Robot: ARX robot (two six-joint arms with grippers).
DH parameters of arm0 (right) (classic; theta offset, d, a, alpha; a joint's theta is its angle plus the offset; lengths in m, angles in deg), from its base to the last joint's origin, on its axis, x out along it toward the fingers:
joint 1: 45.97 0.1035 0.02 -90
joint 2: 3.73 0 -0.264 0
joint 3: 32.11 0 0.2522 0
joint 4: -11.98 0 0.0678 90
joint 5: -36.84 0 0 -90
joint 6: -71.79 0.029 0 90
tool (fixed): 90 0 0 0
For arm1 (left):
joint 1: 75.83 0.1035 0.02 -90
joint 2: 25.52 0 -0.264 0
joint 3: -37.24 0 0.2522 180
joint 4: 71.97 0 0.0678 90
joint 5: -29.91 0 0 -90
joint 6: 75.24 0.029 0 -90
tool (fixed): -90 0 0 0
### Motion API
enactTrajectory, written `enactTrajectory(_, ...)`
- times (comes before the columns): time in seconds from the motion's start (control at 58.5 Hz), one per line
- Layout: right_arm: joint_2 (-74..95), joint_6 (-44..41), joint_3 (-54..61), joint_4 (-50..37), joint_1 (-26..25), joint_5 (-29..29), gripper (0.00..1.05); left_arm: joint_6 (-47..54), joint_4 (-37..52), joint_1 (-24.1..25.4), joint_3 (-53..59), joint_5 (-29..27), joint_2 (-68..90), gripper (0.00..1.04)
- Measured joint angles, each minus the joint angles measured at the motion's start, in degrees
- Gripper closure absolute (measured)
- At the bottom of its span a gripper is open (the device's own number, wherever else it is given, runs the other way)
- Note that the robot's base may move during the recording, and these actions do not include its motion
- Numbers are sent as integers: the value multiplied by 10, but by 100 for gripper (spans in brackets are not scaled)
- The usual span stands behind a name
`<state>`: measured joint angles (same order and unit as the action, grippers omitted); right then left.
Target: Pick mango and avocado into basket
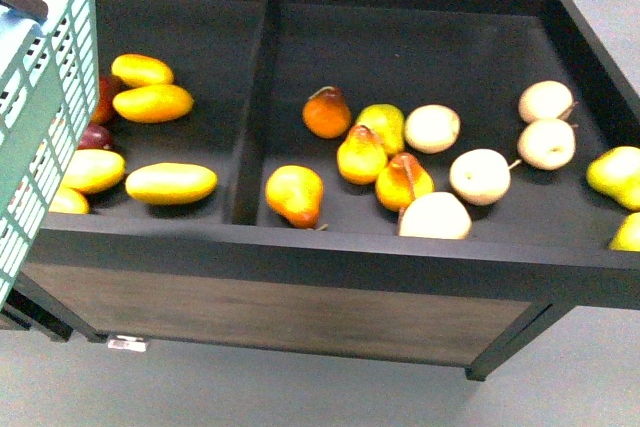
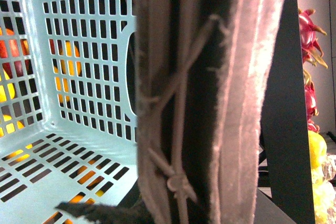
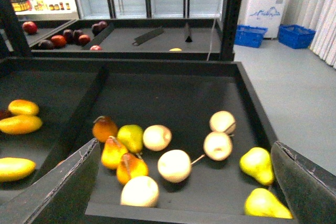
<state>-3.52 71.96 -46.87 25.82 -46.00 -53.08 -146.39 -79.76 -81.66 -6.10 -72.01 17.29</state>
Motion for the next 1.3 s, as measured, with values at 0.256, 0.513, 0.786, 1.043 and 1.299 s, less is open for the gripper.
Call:
enactTrajectory(0.256,0,0,0,0,0,-1,9,-1,0,0,0,3,0,90)
enactTrajectory(0.513,0,0,0,0,0,-1,9,0,0,0,0,1,0,90)
enactTrajectory(0.786,-1,0,0,0,0,-1,9,0,0,0,0,2,0,90)
enactTrajectory(1.043,0,0,0,0,0,-1,9,0,0,0,0,-1,0,90)
enactTrajectory(1.299,0,0,0,0,0,0,9,1,0,1,1,-2,0,90)
